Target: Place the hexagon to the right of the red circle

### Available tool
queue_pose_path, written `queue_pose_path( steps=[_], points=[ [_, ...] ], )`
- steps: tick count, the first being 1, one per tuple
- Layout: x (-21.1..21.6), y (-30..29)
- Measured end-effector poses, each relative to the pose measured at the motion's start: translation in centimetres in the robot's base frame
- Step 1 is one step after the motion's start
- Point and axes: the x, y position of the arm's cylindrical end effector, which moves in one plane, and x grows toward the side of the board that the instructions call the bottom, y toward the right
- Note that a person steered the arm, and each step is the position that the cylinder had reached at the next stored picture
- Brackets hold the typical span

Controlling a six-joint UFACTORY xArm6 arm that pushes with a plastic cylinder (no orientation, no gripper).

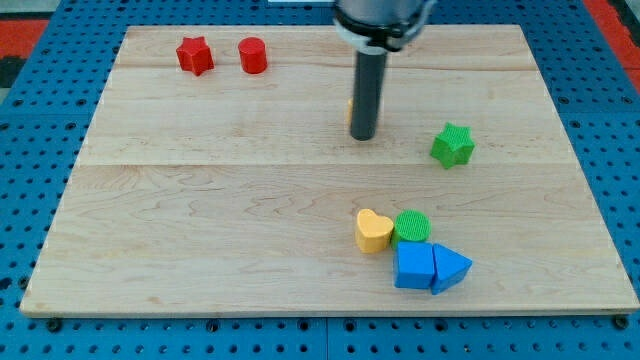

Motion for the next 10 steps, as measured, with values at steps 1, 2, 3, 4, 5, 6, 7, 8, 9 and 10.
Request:
queue_pose_path(
  steps=[1, 2, 3, 4, 5, 6, 7, 8, 9, 10],
  points=[
    [-1.9, -3.8],
    [-2.1, -1.5],
    [-1.4, 1.6],
    [-1.0, 4.6],
    [-1.0, 5.8],
    [-1.4, 6.4],
    [-3.1, 6.7],
    [-5.3, 4.9],
    [-4.2, 8.7],
    [-3.8, 10.9]
  ],
)
